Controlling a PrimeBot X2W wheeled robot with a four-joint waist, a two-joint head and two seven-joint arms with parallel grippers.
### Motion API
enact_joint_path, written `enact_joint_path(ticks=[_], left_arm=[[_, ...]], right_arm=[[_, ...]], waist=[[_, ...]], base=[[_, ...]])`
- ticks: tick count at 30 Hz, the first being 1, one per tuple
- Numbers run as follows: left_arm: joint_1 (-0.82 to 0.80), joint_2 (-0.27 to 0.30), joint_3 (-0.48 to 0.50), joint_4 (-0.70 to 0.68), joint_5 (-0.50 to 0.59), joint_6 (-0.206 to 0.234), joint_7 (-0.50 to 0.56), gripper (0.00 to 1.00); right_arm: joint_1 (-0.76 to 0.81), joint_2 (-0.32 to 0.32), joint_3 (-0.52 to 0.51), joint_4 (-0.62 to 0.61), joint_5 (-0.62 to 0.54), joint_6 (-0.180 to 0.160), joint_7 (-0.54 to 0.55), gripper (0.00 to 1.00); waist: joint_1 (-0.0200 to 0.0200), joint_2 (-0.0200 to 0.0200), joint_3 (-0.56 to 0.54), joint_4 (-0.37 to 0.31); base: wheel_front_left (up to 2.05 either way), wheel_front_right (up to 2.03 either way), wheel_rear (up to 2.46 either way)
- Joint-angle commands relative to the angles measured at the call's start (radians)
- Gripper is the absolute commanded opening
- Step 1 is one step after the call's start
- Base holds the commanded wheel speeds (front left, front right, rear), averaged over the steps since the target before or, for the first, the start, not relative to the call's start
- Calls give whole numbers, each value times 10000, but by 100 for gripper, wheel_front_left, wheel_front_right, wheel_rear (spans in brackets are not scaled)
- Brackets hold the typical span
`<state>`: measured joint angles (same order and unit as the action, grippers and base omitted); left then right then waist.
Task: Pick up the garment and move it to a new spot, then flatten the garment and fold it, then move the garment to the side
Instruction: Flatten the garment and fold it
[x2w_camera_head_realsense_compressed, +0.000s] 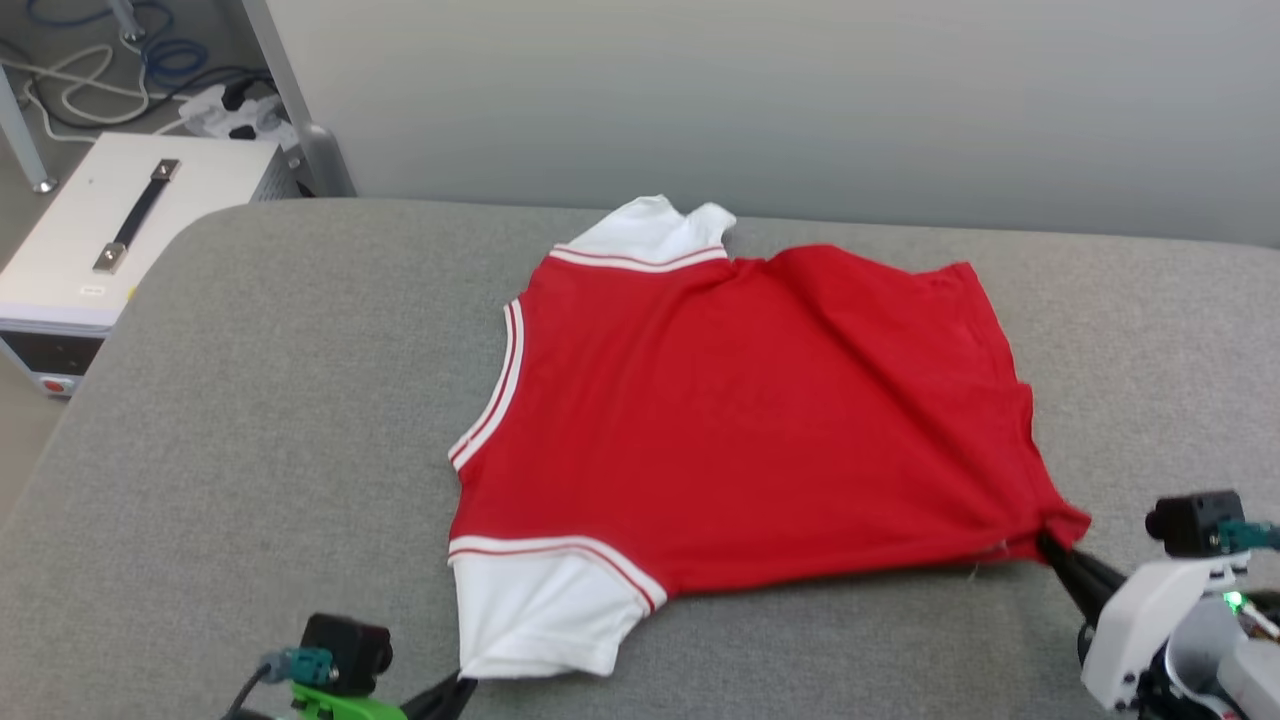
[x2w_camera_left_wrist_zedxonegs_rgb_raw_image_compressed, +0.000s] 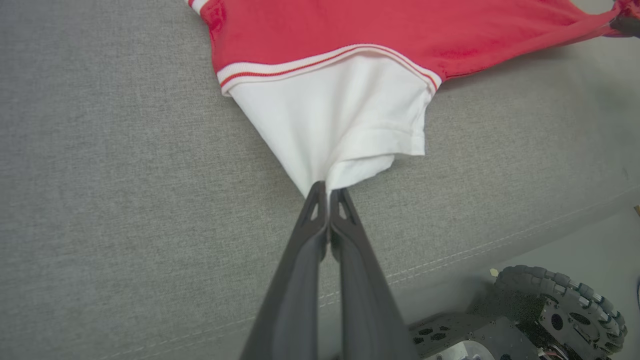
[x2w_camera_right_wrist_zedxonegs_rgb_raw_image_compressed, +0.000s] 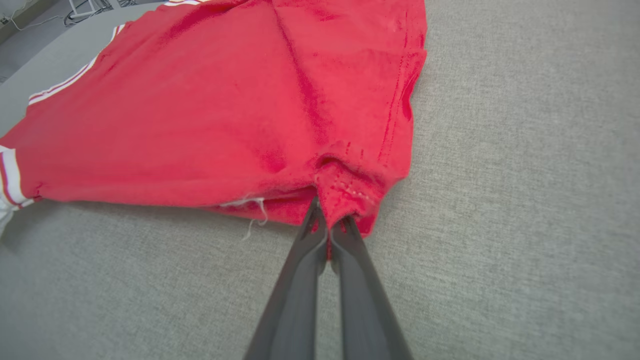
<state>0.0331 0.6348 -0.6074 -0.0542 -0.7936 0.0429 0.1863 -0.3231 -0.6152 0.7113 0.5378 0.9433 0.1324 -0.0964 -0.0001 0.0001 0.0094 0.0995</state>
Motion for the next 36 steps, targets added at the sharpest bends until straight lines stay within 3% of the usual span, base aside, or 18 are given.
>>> enact_joint_path(ticks=[1,9,13,24,36], left_arm=[[320,175,-10,-166,-116,9,101,0],[1483,774,-347,-1246,-603,-75,647,0],[1627,802,-238,-1567,-543,52,378,0],[708,585,261,-1548,258,343,-564,0],[-1785,192,375,-628,748,-33,-142,0]], right_arm=[[425,-124,-76,-230,219,-17,201,0],[2489,-696,-746,-1757,1025,-17,1231,0],[3273,-851,-1372,-2484,908,-17,1290,0],[3840,-385,-3151,-3812,-84,-17,1595,0],[3128,539,-4451,-4250,-1297,-17,2730,0]], waist=[[1,-1,-343,-37],[1,-1,-884,-96],[1,-1,-920,-149],[1,-1,-525,-294],[1,-1,659,-394]], base=[[0,0,0],[0,0,0],[0,0,0],[0,0,0],[0,0,0]])
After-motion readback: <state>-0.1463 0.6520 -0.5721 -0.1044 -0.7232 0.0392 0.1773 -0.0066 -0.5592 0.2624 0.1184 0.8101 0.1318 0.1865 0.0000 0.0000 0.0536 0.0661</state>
